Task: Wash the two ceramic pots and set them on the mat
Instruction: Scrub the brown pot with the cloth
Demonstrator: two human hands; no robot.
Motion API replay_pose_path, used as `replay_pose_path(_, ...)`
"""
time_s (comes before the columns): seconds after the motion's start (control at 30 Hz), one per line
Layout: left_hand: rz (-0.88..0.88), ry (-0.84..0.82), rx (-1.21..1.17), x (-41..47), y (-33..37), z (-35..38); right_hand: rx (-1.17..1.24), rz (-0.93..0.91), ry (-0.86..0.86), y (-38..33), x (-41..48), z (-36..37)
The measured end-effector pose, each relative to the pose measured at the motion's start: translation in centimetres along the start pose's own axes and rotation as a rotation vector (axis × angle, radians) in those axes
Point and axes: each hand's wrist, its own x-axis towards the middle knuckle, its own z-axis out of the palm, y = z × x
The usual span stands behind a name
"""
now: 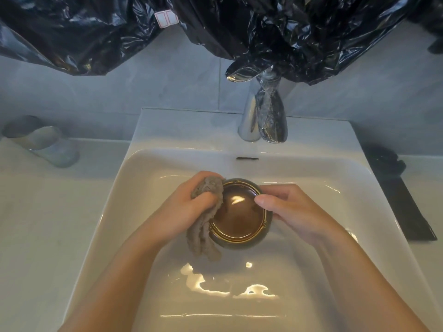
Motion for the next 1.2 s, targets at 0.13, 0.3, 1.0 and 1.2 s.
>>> replay_pose_path(0.13, -0.054, -0.130, -0.061, 0.0, 0.0, 0.3, -0.087, 0.065, -0.055, 0.0, 0.1, -0.6)
replay_pose_path(0.3, -0.145, 0.112, -0.233, 0.4, 0.1, 1.7, 0.016, 0.094, 0.021, 0.1, 0.2, 0.2)
replay_pose_path(1.0, -0.204, 0.049, -0.333, 0.0, 0.1, 1.3, 0.027, 0.037, -0.081, 0.9, 0.5, 0.0)
replay_pose_path(1.2, -0.158, 0.284, -0.475, -0.1, 0.1, 2.2, 0.150, -0.043, 0.033, 0.9, 1.0, 0.3)
